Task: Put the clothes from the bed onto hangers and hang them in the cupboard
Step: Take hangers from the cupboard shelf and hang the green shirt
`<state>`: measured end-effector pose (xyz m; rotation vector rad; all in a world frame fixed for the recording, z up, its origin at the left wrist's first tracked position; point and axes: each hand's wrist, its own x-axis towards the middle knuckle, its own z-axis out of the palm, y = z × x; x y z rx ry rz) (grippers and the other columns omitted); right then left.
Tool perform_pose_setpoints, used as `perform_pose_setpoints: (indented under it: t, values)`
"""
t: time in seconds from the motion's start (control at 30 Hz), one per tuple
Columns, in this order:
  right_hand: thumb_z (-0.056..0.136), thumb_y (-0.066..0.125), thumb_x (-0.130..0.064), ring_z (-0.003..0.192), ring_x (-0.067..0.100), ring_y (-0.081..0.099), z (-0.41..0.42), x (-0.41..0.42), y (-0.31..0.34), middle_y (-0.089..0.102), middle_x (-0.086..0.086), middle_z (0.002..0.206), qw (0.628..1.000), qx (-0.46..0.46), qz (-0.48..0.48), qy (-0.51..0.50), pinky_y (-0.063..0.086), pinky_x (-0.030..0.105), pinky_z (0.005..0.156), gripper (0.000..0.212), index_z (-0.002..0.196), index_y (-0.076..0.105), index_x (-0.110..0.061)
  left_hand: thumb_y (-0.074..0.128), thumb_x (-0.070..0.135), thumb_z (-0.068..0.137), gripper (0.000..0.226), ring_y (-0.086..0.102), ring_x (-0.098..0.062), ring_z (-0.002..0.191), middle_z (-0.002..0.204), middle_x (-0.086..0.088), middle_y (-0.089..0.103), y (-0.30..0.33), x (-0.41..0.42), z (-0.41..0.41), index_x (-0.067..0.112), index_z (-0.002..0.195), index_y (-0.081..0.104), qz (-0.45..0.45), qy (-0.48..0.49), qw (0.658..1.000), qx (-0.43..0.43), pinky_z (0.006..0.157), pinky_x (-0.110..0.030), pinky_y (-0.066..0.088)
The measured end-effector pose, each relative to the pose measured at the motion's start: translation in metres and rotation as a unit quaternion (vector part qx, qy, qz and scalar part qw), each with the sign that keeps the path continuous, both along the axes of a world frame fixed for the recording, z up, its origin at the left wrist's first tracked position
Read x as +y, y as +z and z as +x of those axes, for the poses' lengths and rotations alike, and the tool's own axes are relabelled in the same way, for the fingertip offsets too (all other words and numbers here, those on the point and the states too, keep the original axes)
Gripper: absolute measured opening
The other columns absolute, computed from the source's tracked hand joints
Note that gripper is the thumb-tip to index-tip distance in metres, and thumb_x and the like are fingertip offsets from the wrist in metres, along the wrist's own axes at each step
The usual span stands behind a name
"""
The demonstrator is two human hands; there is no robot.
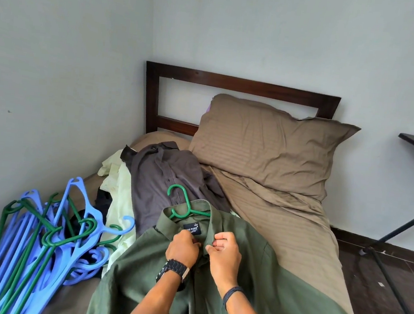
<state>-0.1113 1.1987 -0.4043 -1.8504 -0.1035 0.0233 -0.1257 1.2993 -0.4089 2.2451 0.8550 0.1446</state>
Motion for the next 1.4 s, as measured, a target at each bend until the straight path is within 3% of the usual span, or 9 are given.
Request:
perform_pose_setpoints:
  t: [0.1, 0.17, 0.23, 0.33, 0.47, 0.67, 1.03, 1.2, 1.4]
  values:
    - [0.076, 0.068, 0.009, 0.069, 0.003, 0.058, 0.001, 0.004, 0.002, 0.06, -0.004, 0.074, 1.0, -0.015, -0.001, -0.002, 0.043, 0.005, 0.059, 0.03, 0.087, 0.053, -0.016, 0.065, 0.02, 0.086, 0.021, 0.063, -0.028, 0.081, 0.074, -0.006, 0.062, -0.004, 0.007, 0.002, 0.016, 0.066, 0.06, -0.11, 0.009, 0.991, -0.072, 0.066, -0.028, 0.044]
    - [0.077, 0.067, 0.008, 0.065, 0.003, 0.056, -0.001, 0.007, 0.003, 0.058, -0.005, 0.072, 0.999, -0.037, -0.016, 0.009, 0.042, 0.006, 0.058, 0.031, 0.089, 0.05, -0.015, 0.066, 0.011, 0.087, 0.027, 0.053, -0.019, 0.056, 0.055, -0.001, 0.053, -0.008, 0.007, -0.004, 0.015, 0.061, 0.061, -0.218, 0.037, 0.964, -0.149, 0.05, -0.024, 0.042]
    - [0.077, 0.065, 0.008, 0.063, 0.005, 0.055, -0.004, 0.01, 0.003, 0.056, -0.004, 0.071, 0.997, -0.065, -0.029, 0.019, 0.042, 0.008, 0.058, 0.033, 0.091, 0.047, -0.017, 0.062, 0.006, 0.089, 0.022, 0.048, -0.011, 0.052, 0.055, 0.0, 0.053, -0.009, 0.005, -0.012, 0.01, 0.068, 0.063, -0.289, 0.048, 0.936, -0.195, 0.043, -0.02, 0.04]
    - [0.078, 0.064, 0.007, 0.067, 0.008, 0.056, -0.009, 0.013, 0.005, 0.055, -0.004, 0.075, 0.996, -0.084, -0.027, 0.028, 0.044, 0.012, 0.061, 0.036, 0.094, 0.045, -0.018, 0.057, 0.0, 0.091, 0.023, 0.052, -0.014, 0.058, 0.061, -0.005, 0.057, -0.009, 0.002, -0.019, 0.007, 0.07, 0.062, -0.332, 0.035, 0.912, -0.238, 0.052, -0.023, 0.045]
    - [0.08, 0.066, 0.005, 0.073, 0.004, 0.06, -0.013, 0.013, 0.006, 0.059, -0.004, 0.082, 0.994, -0.096, -0.023, 0.037, 0.048, 0.012, 0.063, 0.036, 0.096, 0.046, -0.02, 0.055, -0.001, 0.092, 0.021, 0.053, -0.017, 0.064, 0.067, -0.009, 0.059, -0.01, 0.003, -0.021, 0.004, 0.073, 0.061, -0.339, 0.009, 0.903, -0.263, 0.061, -0.028, 0.046]
    - [0.081, 0.063, 0.006, 0.073, 0.004, 0.06, -0.01, 0.015, 0.008, 0.059, -0.006, 0.078, 0.994, -0.102, -0.039, 0.027, 0.049, 0.015, 0.064, 0.037, 0.095, 0.044, -0.023, 0.052, -0.002, 0.093, 0.024, 0.053, -0.014, 0.064, 0.067, -0.006, 0.059, -0.01, 0.002, -0.022, 0.006, 0.073, 0.06, -0.345, 0.004, 0.894, -0.287, 0.06, -0.024, 0.046]
    - [0.08, 0.068, 0.002, 0.072, -0.001, 0.064, -0.011, 0.01, 0.009, 0.068, -0.005, 0.076, 0.993, -0.107, 0.0, 0.051, 0.049, 0.009, 0.064, 0.035, 0.095, 0.049, -0.023, 0.056, 0.003, 0.092, 0.02, 0.062, -0.022, 0.072, 0.071, -0.009, 0.066, -0.016, 0.005, -0.013, 0.007, 0.075, 0.064, -0.307, 0.024, 0.912, -0.271, 0.075, -0.043, 0.053]
    - [0.084, 0.062, 0.001, 0.068, 0.008, 0.068, -0.008, 0.005, 0.008, 0.069, 0.0, 0.071, 0.992, -0.1, 0.012, 0.071, 0.058, 0.031, 0.069, 0.029, 0.095, 0.05, -0.023, 0.06, 0.003, 0.09, 0.014, 0.066, -0.028, 0.076, 0.078, -0.014, 0.071, -0.02, 0.0, -0.015, 0.006, 0.079, 0.068, -0.33, 0.053, 0.895, -0.294, 0.08, -0.048, 0.054]
    - [0.078, 0.067, 0.006, 0.069, 0.0, 0.063, -0.005, -0.001, 0.014, 0.068, -0.004, 0.073, 0.992, -0.114, 0.009, 0.054, 0.043, 0.006, 0.061, 0.035, 0.089, 0.048, -0.021, 0.058, 0.003, 0.092, 0.014, 0.067, -0.029, 0.082, 0.083, -0.019, 0.071, -0.012, -0.014, -0.017, 0.002, 0.084, 0.069, -0.372, 0.065, 0.866, -0.328, 0.08, -0.043, 0.057]
